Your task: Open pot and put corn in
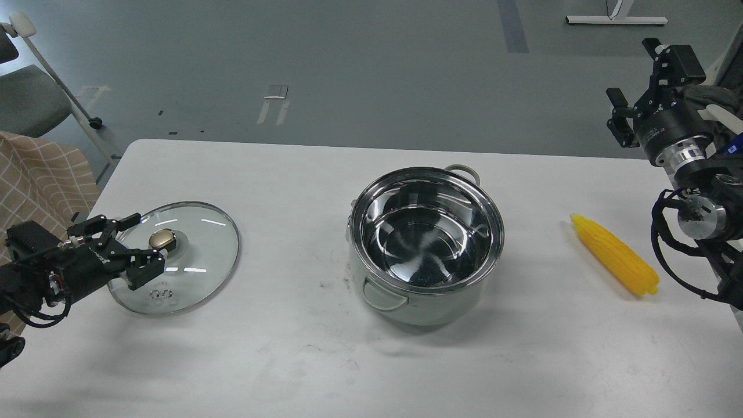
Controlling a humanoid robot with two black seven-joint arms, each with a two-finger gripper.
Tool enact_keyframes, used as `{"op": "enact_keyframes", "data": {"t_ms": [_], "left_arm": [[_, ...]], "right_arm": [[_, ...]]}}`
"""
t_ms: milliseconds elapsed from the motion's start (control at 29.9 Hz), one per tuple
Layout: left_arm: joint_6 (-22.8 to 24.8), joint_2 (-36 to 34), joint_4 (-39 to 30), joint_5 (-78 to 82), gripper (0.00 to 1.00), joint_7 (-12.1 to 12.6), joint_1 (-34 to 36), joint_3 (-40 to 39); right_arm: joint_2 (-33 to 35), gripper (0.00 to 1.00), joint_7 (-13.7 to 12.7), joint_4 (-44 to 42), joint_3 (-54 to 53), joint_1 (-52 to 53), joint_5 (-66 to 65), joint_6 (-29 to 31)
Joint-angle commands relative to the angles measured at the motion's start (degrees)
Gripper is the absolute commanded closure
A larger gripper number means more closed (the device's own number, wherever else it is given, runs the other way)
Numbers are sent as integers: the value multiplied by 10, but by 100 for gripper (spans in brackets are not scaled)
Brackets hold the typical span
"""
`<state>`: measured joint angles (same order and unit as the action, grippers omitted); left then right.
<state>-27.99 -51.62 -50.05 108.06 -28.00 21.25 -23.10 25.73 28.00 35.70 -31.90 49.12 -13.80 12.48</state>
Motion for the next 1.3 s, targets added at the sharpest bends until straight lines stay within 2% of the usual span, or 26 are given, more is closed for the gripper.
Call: {"op": "enact_keyframes", "data": {"t_ms": [0, 67, 134, 267, 334, 401, 468, 501, 535, 601, 668, 835, 1036, 1169, 1269], "left_arm": [[0, -6, -7, -20, 6, 0, 9, -7], [0, -15, -9, -41, 5, 0, 13, -9], [0, -47, -32, -89, 5, 0, 45, -10], [14, -69, -67, -159, 5, 0, 105, -10], [50, -77, -71, -208, 5, 0, 149, -12], [112, -75, -80, -285, 5, 0, 221, -14], [150, -71, -80, -332, 5, 0, 257, -14], [192, -65, -80, -383, 5, 0, 287, -14], [213, -59, -80, -408, 5, 0, 301, -14], [277, -28, -75, -512, 5, 0, 346, -14], [307, 0, -71, -583, 4, 0, 367, -15], [329, 60, -71, -710, 4, 0, 377, -16], [324, 112, -72, -731, 4, 0, 376, -16], [324, 128, -72, -728, 4, 0, 376, -16], [324, 137, -74, -727, 4, 0, 376, -17]], "right_arm": [[0, 0, 0, 0, 0, 1, 0, 0], [0, 0, 0, 0, 0, 1, 0, 0], [2, 0, 0, 0, 0, 4, 0, 1], [6, 0, 0, 1, 2, 10, 0, 3], [8, 0, 0, 3, 3, 12, -3, 4], [29, 0, 0, 19, 4, 25, -33, 3], [42, 0, 0, 27, 5, 31, -59, 3], [55, 0, 0, 38, 5, 38, -85, 4], [64, 0, 0, 44, 6, 42, -97, 5], [113, 0, 0, 80, 24, 61, -147, 9], [150, 0, 0, 112, 65, 79, -177, 10], [248, 0, 0, 195, 153, 117, -285, 9], [333, 0, 0, 232, 171, 105, -541, -1], [358, 0, 0, 231, 198, 66, -662, -66], [358, 0, 0, 231, 209, 17, -696, -109]]}}
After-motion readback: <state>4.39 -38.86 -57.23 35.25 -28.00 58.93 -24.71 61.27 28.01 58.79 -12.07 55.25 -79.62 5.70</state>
